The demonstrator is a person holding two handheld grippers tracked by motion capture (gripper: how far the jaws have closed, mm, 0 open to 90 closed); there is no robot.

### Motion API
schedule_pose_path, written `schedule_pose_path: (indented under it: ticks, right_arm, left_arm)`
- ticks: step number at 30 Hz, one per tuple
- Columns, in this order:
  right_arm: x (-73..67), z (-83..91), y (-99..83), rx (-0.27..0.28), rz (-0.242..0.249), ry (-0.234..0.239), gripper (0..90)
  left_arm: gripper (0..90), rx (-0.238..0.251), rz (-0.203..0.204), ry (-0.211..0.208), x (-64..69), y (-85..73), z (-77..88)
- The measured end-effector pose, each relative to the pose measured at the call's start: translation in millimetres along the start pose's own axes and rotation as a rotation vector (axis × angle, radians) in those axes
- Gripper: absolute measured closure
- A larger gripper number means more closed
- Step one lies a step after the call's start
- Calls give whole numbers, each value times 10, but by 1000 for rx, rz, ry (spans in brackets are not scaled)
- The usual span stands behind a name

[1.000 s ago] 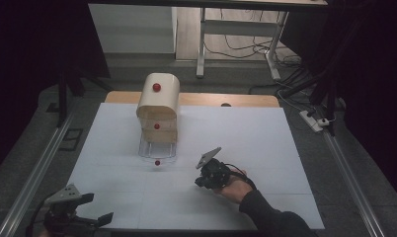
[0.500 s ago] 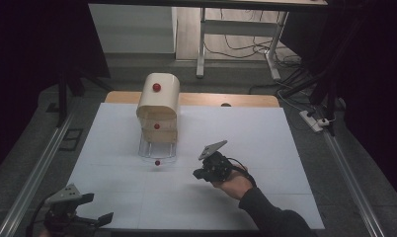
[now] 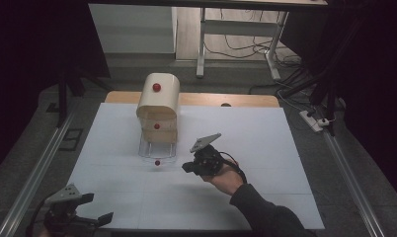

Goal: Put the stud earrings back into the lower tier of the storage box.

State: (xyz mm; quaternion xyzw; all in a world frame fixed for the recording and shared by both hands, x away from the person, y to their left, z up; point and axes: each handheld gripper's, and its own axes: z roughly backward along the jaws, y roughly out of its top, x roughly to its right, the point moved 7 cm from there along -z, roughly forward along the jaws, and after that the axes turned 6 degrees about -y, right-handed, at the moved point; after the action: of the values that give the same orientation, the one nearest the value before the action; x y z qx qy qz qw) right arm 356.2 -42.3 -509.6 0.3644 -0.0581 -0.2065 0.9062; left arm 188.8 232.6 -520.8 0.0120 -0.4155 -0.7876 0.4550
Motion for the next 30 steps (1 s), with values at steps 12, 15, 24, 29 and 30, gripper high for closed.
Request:
schedule_pose_path:
  ticks: [12,15,24,29,30]
  right_arm:
    - [-3,-66,286,56,-4,13,875]
    - [-10,-92,348,63,-3,15,876]
    - [-12,-210,511,76,-1,15,876]
    - [5,-271,574,79,-7,10,875]
    - [12,-288,590,85,-8,9,876]
  left_arm:
    - [0,-1,2,0,-3,1,-2]
    - [0,-1,1,-1,-2,0,-2]
    - [0,1,4,-3,-4,-1,0]
    - [0,2,4,-4,-4,-3,3]
    - [0,2,5,-5,-5,-4,4]
